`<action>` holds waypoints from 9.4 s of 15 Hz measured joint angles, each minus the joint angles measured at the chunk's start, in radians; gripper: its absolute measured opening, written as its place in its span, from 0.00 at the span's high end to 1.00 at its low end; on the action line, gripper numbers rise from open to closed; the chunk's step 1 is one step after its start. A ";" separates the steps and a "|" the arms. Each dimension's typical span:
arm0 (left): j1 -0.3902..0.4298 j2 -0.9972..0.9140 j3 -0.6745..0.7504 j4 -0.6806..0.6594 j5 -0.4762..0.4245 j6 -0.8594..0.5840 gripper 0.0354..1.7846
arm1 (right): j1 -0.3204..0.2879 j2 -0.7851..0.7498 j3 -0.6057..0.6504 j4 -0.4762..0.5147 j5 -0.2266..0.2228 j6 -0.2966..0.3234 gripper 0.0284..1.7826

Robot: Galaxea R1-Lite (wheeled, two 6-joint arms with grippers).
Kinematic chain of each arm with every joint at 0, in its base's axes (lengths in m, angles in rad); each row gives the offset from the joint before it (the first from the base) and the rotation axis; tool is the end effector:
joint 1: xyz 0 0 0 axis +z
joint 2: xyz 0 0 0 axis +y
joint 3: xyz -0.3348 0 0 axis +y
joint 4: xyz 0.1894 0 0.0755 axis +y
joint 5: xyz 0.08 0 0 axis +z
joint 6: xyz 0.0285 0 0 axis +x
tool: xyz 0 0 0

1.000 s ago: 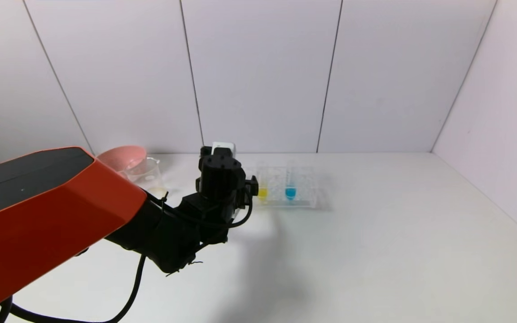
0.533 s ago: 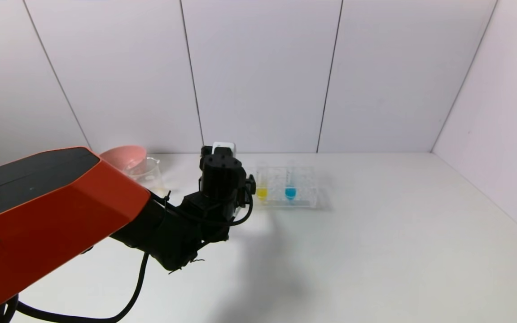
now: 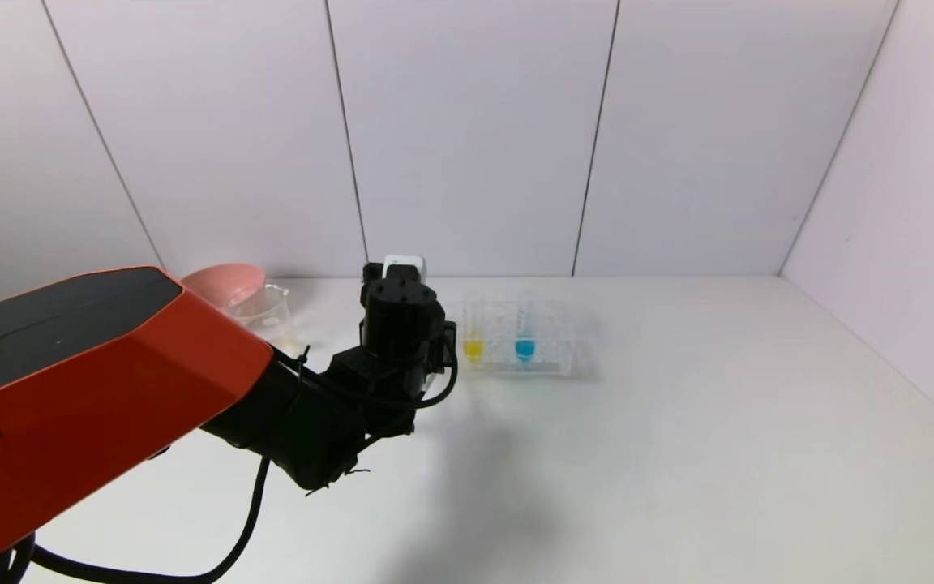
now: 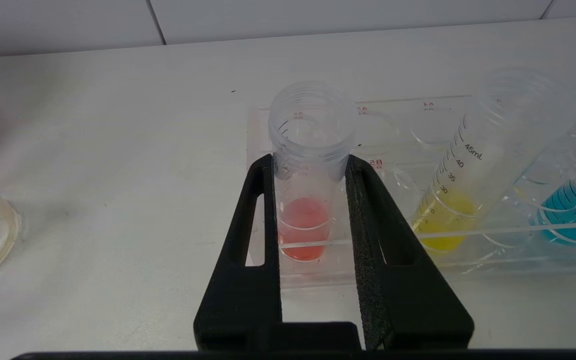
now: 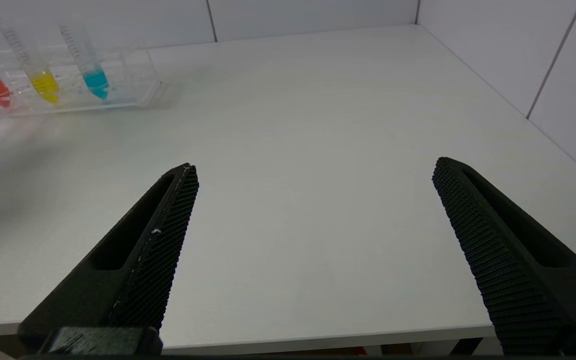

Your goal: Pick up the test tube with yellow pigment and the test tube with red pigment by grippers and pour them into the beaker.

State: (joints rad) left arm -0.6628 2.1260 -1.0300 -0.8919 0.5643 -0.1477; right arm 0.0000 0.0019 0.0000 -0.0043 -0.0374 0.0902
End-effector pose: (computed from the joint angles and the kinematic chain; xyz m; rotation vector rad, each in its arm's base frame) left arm 0.3500 -0.2539 0.1295 -0.0297 0.1736 -0.0855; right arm -0.0368 -0.0011 0.0760 0.0902 -0.0041 -0.0373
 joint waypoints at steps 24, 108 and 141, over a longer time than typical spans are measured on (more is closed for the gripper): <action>0.131 -0.350 0.095 0.180 -0.354 0.121 0.78 | 0.000 0.000 0.000 0.000 0.000 0.000 0.04; 0.475 -0.019 -0.966 1.748 0.054 1.285 0.78 | 0.000 0.000 0.000 0.000 0.001 0.000 0.04; 0.722 -0.500 0.056 0.424 -0.476 0.149 0.78 | 0.000 0.000 0.000 0.000 0.001 0.000 0.04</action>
State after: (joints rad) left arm 0.0591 1.6260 -0.9736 -0.4674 0.0885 0.0013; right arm 0.0000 0.0019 0.0000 -0.0043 -0.0368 0.0898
